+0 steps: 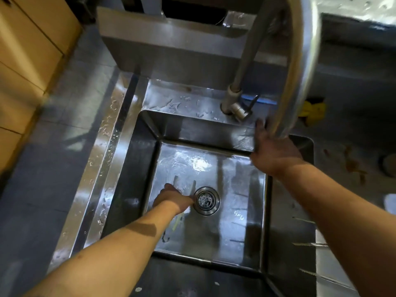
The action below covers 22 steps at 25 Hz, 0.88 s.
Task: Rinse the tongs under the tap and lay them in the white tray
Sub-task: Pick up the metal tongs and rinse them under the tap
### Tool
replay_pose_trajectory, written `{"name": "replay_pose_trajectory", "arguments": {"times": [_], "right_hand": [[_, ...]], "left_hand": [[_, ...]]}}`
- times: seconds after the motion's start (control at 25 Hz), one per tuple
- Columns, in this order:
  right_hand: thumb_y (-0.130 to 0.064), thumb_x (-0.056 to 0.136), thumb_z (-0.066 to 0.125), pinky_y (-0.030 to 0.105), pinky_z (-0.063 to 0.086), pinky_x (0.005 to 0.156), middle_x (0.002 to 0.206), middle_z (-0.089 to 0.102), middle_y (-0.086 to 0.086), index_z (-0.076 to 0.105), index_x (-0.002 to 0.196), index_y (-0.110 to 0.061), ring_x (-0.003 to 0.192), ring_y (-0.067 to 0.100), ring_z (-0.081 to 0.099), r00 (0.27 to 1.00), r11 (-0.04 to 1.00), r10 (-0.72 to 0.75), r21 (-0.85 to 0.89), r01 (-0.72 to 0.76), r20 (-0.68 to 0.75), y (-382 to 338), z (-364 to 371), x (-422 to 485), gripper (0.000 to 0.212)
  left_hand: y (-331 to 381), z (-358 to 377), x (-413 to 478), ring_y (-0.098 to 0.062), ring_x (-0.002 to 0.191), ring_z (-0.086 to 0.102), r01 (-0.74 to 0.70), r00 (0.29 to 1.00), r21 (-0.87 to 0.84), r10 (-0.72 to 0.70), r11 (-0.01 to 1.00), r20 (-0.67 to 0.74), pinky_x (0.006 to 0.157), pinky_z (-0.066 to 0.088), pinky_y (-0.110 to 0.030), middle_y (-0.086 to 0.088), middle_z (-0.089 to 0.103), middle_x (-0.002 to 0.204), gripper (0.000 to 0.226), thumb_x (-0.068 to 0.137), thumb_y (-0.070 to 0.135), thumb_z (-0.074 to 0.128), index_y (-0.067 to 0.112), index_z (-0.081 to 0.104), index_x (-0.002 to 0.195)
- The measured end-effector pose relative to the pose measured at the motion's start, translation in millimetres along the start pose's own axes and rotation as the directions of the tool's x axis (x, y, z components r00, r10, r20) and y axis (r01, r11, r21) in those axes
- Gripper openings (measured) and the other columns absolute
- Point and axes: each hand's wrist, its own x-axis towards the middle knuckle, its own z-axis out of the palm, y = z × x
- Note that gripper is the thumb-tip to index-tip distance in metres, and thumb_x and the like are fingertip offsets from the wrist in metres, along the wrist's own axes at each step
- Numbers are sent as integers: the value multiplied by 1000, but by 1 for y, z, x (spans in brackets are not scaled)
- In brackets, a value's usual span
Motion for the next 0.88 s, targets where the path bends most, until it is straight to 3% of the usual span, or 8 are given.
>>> {"name": "replay_pose_trajectory", "arguments": {"times": [0.16,0.28,0.4,0.52,0.6,0.72,0.8,0.88], "right_hand": [[-45,82,71,50,15,126,174,-3,15,2,164,-20,160,37,-2,998,998,-55,11,55,0,17,10,18,110],[-64,62,69,40,30,118,171,15,7,14,162,-30,155,32,24,998,994,40,97,-44,41,27,13,27,119],[-73,52,65,31,35,104,167,30,-3,18,160,-38,148,24,39,991,974,96,198,-112,90,41,21,29,123],[-75,56,71,28,32,94,159,44,-8,30,153,-49,138,16,47,994,957,80,273,-97,75,51,27,32,108],[-77,55,71,27,31,94,159,43,-11,27,151,-56,134,10,46,996,963,65,258,-77,56,53,31,35,107],[-78,50,70,18,28,90,151,44,-14,28,142,-63,133,17,51,996,972,91,215,-94,27,55,43,41,102],[-73,51,67,12,21,95,148,36,-13,23,137,-65,134,22,50,999,983,39,181,-38,-5,51,45,42,97],[-68,56,54,40,20,112,159,21,-1,2,154,-57,147,37,35,996,995,-68,71,71,-49,41,38,37,111]], "left_hand": [[-7,18,20,-32,140,51,63,994,33,-60,997,-88,106,50,-42,-12,46,153,108,68,70,81,11,39,148],[-8,33,38,-31,136,57,105,988,-66,-112,992,-104,103,54,-43,-13,53,149,106,63,66,87,10,45,141],[-7,44,51,-35,133,58,156,978,-77,-164,985,-125,103,54,-49,-15,53,146,121,61,94,62,11,41,147],[-9,53,64,-33,133,56,150,970,11,-145,989,-195,103,52,-45,-16,54,142,136,56,108,32,8,46,147],[-12,59,70,-35,137,51,183,962,-71,-194,981,-194,104,52,-47,-17,45,150,145,50,107,45,7,30,154],[-15,60,70,-40,143,43,235,960,-125,-250,964,-124,108,49,-55,-15,28,162,160,45,99,64,11,2,163],[-19,54,66,-38,145,41,245,963,-79,-252,966,-99,112,46,-54,-13,25,164,157,50,86,77,11,-1,164],[-23,47,62,-36,141,45,201,971,-30,-203,979,-124,111,47,-50,-15,35,159,126,64,66,82,10,23,160]]}}
